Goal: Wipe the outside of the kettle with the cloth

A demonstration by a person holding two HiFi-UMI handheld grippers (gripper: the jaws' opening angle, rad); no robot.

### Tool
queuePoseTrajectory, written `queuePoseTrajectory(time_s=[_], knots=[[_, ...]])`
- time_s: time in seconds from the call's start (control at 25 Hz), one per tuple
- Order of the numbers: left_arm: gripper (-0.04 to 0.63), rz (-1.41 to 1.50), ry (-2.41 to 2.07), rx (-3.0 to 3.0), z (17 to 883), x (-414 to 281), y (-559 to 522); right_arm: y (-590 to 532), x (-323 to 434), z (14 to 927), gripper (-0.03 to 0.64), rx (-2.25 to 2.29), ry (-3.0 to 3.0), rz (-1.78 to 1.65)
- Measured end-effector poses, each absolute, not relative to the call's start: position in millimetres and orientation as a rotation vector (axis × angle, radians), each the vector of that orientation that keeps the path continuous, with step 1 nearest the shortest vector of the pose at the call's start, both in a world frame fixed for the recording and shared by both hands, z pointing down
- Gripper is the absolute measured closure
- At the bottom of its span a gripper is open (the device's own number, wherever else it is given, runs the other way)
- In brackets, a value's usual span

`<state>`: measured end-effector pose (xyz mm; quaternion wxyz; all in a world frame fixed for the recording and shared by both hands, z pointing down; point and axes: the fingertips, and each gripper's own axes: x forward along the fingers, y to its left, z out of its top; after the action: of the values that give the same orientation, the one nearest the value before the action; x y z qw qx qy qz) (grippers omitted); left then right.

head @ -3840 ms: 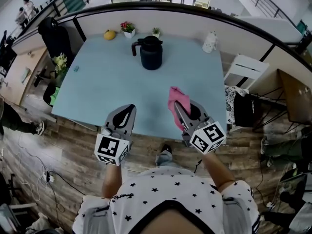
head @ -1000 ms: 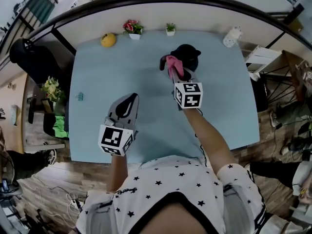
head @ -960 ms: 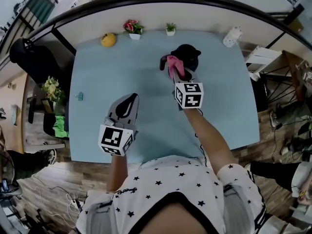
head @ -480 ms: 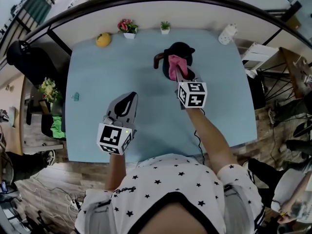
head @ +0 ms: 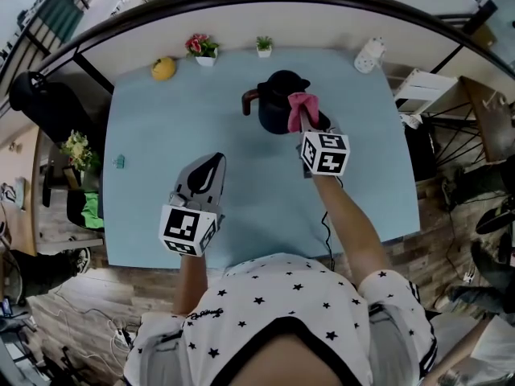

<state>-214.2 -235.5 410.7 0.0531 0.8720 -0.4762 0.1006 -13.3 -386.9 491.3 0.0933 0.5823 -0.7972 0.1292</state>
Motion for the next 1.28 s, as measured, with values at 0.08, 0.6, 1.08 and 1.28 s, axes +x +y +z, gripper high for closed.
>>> queuePoseTrajectory(time_s=[0.08,0.6,1.08,1.28], knots=[[0.565,0.308,-1.451,2.652,410.2,-209.6,-236.6,-390.6,-5.9,491.1,0.558,1.737,-2.362,0.385],[0.565,0.349,-1.513,2.614,410.8,-210.0,-239.9,-421.0,20.3,499.1,0.558,1.758,-2.310,0.382],[0.565,0.353,-1.523,2.603,413.5,-212.3,-242.3,-406.9,30.9,492.5,0.558,1.795,-2.351,0.395],[0.565,0.347,-1.511,2.603,415.4,-213.7,-241.8,-365.2,11.7,470.8,0.558,1.760,-2.461,0.366]])
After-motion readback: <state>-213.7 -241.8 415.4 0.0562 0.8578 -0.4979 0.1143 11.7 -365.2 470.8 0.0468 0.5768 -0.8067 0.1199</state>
